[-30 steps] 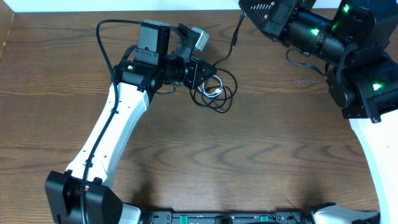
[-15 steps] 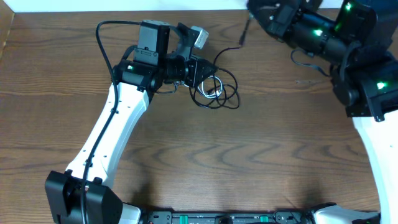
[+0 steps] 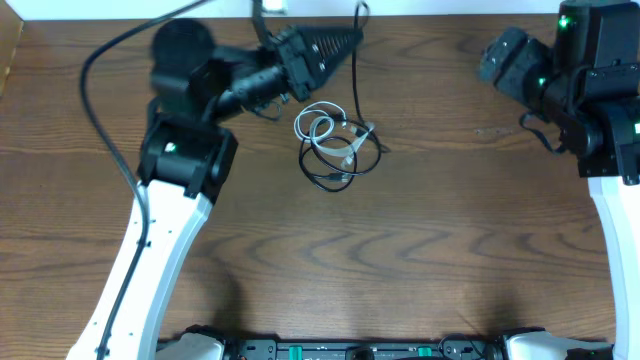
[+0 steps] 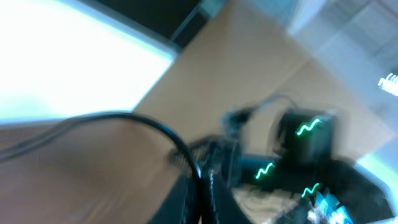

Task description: Untangle cables

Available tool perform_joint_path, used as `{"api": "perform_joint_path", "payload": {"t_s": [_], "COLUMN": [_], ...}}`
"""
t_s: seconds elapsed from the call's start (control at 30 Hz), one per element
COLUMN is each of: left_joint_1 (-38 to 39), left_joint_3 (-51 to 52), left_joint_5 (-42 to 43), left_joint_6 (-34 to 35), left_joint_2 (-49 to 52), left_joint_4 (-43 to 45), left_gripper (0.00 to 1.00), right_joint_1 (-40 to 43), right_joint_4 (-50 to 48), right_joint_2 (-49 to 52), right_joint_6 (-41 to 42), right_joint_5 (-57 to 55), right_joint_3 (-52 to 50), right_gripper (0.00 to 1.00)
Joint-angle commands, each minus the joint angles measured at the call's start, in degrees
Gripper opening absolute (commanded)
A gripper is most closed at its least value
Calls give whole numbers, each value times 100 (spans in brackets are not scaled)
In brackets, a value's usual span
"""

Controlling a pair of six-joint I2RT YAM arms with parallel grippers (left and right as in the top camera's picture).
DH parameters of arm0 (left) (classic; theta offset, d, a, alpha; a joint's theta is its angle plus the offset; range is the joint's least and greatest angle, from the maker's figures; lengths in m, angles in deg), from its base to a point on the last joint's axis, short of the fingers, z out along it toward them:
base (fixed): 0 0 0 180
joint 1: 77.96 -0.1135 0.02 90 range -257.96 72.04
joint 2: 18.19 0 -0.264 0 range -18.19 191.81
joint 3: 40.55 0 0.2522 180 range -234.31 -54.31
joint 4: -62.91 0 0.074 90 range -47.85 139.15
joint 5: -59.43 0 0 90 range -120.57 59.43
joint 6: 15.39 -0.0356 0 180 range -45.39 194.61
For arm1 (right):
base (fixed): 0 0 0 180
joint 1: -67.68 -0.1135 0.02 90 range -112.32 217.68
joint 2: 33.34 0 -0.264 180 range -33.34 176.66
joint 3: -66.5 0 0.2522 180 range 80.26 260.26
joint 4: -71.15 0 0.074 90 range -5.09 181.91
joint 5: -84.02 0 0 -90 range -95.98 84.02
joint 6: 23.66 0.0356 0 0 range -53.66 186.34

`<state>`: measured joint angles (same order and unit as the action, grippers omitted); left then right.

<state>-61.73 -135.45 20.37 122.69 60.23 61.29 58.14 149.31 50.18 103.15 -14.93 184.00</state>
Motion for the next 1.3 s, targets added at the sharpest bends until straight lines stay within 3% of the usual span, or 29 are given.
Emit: {"api": "perform_joint_path", "payload": {"t_s": [0.0, 0.2, 0.47, 0.6, 0.77, 0.97, 1.07, 1.27], "left_joint_1": [-7, -2, 149, 555, 636, 634, 636, 662], "left_joint_3": [-85, -85, -83, -83, -111, -310, -310, -310], "left_joint_5": [-584, -1497, -2258, -3123, -3888, -4011, -3998, -3637], "left_joint_6": [1663, 2452, 3200, 3401, 3746, 3947, 3954, 4131], "left_joint_2": [-168, -179, -157, -157, -160, -162, -179, -282], "left_joint_4": [658, 988, 839, 284, 949, 940, 942, 938], "left_gripper": [7, 7, 7, 7, 7, 7, 7, 8], "right_joint_1": [35, 35, 20, -46, -267, -610, -855, -1014], "right_joint_4": [321, 833, 461, -557, -2164, -4262, -5252, -7025], "right_joint_2": [-26, -26, -26, -24, -24, 24, 177, 914], "right_joint_6": [-474, -474, -474, -479, -476, -393, 31, 1665], "right_joint_5": [-787, -487, 647, 2015, 2844, 3213, 3244, 3248], "right_joint_3": [11, -382, -1631, -2601, -3838, -4905, -5292, -5414], "right_gripper": [99, 99, 99, 99, 99, 99, 99, 99]}}
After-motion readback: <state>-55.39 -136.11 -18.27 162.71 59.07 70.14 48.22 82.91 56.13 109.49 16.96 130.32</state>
